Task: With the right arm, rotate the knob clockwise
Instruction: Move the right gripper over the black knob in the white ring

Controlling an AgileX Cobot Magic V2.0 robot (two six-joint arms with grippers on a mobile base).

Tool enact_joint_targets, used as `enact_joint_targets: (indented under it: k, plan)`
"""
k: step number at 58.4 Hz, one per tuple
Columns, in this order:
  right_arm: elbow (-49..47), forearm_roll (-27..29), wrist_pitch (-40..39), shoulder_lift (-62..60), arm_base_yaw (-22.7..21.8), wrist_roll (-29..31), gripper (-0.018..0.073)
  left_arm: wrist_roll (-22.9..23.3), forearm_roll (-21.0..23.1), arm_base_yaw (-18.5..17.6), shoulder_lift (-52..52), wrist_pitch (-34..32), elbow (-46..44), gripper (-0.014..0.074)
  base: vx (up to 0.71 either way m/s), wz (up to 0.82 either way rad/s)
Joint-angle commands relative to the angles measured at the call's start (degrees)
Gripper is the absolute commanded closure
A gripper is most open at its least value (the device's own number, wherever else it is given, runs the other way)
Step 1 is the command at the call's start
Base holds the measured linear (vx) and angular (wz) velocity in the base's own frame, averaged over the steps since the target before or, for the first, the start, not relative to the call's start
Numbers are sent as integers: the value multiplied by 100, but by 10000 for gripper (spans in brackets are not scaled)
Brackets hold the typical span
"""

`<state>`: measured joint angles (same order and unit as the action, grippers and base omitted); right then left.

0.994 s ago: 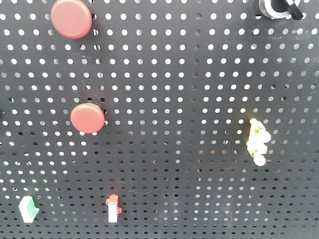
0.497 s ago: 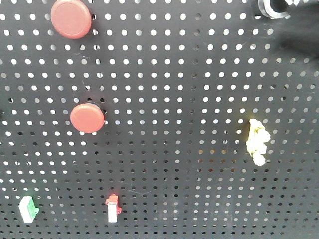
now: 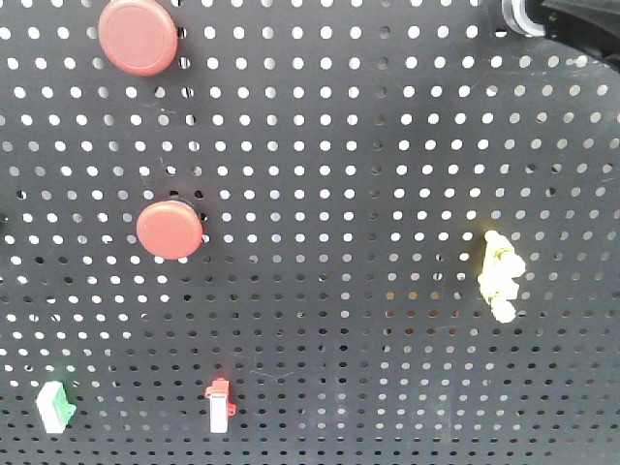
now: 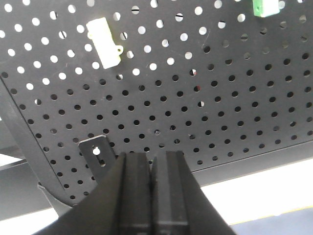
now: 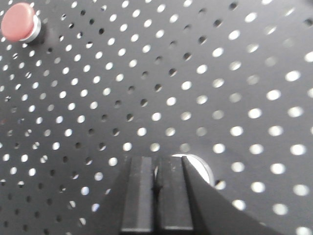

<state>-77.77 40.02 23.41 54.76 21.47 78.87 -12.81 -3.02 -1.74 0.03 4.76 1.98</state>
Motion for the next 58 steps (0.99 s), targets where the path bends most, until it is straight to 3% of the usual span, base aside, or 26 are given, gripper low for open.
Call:
enact_joint_targets:
  k: [1,11,47,58]
  plan:
    - [-175,72,-415,-28,5,-19,279,18,26,-7,79,-476,91,603,0,0]
    - [-175,47,-441,18,5,-19,203,18,26,-7,79,-476,91,603,0,0]
    - [-161,-697,-442,-59,5,-45,270,18,26,-7,79,-476,91,603,0,0]
    - [-161,-1046,-404,-183,5,-487,270,18,26,-7,79,-476,91,603,0,0]
